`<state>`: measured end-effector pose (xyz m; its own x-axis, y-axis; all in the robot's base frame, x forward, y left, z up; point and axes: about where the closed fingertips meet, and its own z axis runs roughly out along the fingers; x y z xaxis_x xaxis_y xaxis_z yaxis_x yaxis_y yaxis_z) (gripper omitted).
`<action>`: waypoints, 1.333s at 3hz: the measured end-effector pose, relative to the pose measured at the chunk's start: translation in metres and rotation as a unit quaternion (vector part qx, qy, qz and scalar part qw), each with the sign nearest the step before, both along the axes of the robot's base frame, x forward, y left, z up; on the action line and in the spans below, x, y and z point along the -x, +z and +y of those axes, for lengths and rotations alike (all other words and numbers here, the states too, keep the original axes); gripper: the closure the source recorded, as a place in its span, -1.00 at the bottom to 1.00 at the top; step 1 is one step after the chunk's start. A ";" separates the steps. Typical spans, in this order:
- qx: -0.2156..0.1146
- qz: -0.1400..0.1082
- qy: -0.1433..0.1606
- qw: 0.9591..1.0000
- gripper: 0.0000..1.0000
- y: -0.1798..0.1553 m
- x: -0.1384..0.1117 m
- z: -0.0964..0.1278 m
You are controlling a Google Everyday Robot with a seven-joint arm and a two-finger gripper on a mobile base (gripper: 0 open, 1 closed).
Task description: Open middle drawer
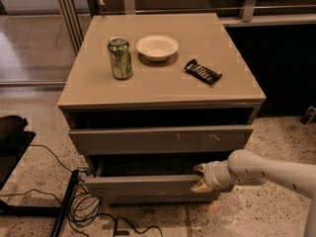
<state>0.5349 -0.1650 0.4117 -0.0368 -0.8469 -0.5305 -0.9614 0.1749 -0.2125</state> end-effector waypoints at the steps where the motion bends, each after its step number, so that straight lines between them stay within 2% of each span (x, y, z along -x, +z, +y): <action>1: -0.009 0.010 -0.002 1.000 0.46 -0.010 0.024 -0.007; 2: -0.009 0.010 -0.002 1.000 0.93 -0.004 0.024 -0.007; 3: -0.010 0.012 -0.002 1.000 1.00 -0.005 0.037 -0.007; 4: -0.010 0.012 -0.002 1.000 1.00 -0.003 0.037 -0.007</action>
Offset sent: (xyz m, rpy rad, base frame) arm -0.1372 -0.0441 -0.0346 0.0826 0.0768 -0.0332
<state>0.4980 -0.1724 0.4085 -0.0540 -0.8355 -0.5468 -0.9655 0.1834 -0.1849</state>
